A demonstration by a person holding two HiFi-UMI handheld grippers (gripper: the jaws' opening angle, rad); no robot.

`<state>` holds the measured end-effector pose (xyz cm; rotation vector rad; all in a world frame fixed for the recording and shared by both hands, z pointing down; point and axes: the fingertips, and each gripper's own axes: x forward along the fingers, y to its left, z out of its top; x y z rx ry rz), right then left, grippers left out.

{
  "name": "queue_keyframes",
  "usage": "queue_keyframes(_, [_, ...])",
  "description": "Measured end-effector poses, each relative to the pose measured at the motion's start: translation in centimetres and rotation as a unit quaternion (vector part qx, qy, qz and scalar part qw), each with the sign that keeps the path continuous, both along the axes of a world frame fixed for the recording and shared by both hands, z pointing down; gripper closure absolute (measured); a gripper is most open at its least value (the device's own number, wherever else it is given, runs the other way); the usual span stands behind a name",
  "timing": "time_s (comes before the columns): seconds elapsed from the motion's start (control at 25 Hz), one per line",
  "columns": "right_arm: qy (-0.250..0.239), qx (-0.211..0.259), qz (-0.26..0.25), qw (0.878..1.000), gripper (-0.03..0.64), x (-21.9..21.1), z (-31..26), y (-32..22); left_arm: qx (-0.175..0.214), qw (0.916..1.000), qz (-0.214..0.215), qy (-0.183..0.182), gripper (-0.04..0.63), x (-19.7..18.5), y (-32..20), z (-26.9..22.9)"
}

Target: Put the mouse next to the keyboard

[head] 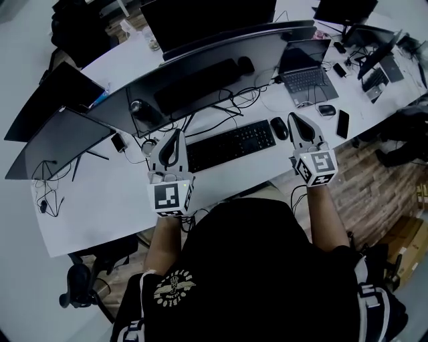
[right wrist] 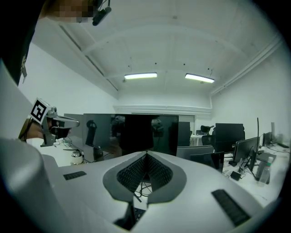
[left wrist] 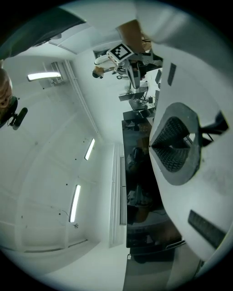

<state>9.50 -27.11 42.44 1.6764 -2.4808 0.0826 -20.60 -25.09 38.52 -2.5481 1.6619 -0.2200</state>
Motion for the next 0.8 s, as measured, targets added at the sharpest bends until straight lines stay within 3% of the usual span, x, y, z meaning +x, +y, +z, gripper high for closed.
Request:
queue_keyframes(0.32, [0.001,-0.011,-0.011,1.0,0.617,-0.2,-0.1,0.6,-0.01,0.9999,0.005,0.002,0.594,0.6,0.4,0.6])
queue_keyframes(0.56, [-0.003,-0.011,-0.058,0.998,0.617,-1.1,-0.1,-1.1,-0.004,0.9997,-0.022,-0.01,0.594,1.0,0.2,-0.1])
queue_keyframes(0.8, [-0.001,-0.017,-0.096,0.995,0.617,-0.1,-0.4,-3.0,0.002,0.9993,-0.034,-0.013,0.594,4.3,-0.2,-1.2])
